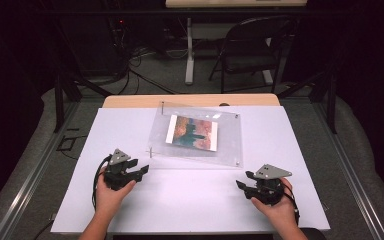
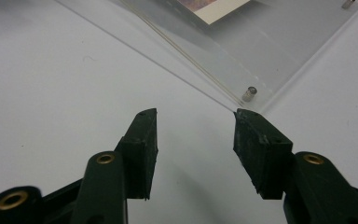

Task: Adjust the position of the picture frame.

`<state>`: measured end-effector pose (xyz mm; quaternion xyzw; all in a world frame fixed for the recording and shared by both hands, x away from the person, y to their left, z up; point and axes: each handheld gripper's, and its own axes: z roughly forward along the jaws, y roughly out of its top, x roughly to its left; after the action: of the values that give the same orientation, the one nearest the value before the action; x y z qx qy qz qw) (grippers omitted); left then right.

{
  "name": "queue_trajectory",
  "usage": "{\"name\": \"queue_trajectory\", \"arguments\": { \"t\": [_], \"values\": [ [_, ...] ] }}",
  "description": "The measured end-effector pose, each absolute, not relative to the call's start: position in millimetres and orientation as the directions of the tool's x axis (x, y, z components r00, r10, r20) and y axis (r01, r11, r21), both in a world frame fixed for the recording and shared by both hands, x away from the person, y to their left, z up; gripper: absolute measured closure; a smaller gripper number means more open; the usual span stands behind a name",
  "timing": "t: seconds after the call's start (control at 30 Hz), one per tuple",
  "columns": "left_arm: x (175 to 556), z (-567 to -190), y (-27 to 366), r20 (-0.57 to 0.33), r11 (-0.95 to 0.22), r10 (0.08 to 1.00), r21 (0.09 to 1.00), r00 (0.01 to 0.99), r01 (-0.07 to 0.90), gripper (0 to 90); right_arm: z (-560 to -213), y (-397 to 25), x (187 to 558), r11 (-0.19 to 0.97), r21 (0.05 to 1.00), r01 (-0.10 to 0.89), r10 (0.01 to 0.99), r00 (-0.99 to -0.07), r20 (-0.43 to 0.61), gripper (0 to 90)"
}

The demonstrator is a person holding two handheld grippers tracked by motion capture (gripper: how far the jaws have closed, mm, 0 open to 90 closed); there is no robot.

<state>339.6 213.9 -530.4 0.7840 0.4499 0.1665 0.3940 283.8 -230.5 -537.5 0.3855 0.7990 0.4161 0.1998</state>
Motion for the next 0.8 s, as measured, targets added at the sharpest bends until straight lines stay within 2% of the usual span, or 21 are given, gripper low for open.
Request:
{"name": "queue_trajectory", "arguments": {
  "t": [0.37, 0.8],
  "values": [
    [385.2, -549.3, 204.3, -0.072, -0.320, 0.827, 0.757, 0.558, 0.570, 61.7, -537.3, -235.2, 283.6, 0.339, 0.819, 0.463, 0.786, -0.618, 0.024, 49.8],
    [400.9, -554.9, 197.9, -0.068, -0.340, 0.810, 0.755, 0.582, 0.562, 77.1, -538.1, -238.8, 284.3, 0.311, 0.820, 0.480, 0.793, -0.607, 0.054, 49.7]
  ]
}}
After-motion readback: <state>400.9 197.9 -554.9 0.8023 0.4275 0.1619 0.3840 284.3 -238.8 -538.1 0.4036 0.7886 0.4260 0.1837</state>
